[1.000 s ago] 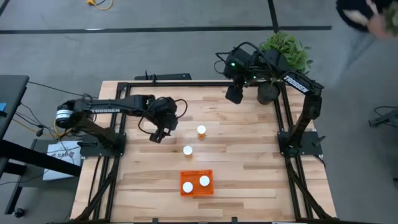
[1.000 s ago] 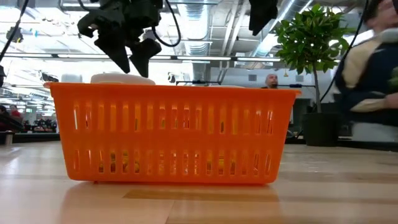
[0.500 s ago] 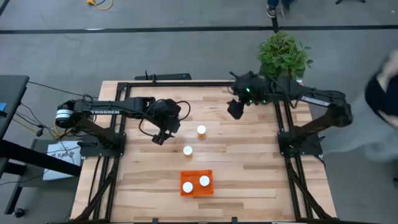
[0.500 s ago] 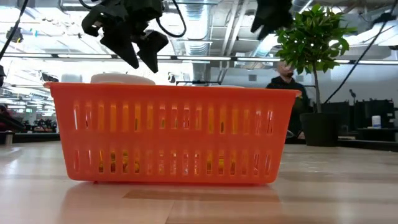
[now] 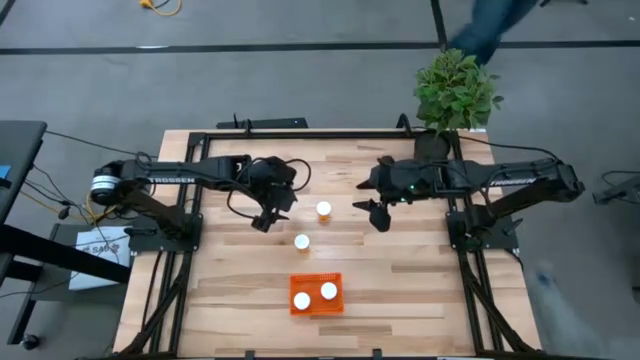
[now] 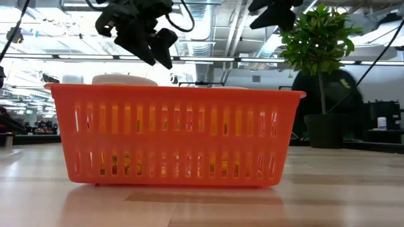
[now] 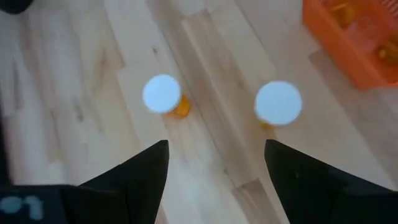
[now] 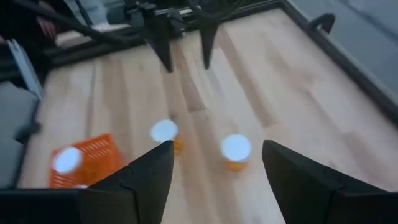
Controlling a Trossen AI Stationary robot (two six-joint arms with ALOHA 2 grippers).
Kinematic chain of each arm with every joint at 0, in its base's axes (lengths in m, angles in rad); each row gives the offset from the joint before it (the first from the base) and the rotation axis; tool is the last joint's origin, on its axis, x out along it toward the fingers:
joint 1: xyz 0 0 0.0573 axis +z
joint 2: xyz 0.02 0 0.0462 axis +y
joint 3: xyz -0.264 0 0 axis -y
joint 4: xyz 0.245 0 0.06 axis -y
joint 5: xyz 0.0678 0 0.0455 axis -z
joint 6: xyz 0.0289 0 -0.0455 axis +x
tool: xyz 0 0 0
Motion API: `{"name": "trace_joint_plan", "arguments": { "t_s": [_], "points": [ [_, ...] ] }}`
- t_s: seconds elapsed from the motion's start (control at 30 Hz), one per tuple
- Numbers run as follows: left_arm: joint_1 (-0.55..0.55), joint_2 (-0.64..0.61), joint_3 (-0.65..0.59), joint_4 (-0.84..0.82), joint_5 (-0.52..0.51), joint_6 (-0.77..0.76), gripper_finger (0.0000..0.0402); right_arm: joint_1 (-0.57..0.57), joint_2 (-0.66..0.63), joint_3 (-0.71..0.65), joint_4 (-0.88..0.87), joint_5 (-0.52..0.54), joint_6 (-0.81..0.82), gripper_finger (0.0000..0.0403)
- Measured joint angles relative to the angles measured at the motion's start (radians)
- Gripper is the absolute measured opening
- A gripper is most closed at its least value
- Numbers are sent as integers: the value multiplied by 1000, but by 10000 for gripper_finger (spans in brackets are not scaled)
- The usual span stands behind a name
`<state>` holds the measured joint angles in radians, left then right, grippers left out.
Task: Pick and place pill bottles into a basket
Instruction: Put the orange pill bottle into the orange bin
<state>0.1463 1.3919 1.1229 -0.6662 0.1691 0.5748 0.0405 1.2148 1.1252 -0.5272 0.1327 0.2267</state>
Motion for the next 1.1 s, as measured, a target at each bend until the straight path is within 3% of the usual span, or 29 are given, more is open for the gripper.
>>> {"name": "trace_joint_plan", "arguments": {
  "t_s": [0.2, 0.47, 0.77, 1.1],
  "points": [
    [0, 47, 0, 22, 90, -32, 256, -3, 0, 0, -133, 28, -111, 240],
    [-26, 52, 0, 30, 99, -66, 256, -3, 14, 0, -326, 135, -19, 240],
    [-58, 83, 0, -12, 106, -108, 259, -1, 15, 0, -331, 139, -17, 240],
    [-58, 83, 0, -18, 39, -117, 259, -2, 15, 0, -340, 187, -52, 240]
  ]
}}
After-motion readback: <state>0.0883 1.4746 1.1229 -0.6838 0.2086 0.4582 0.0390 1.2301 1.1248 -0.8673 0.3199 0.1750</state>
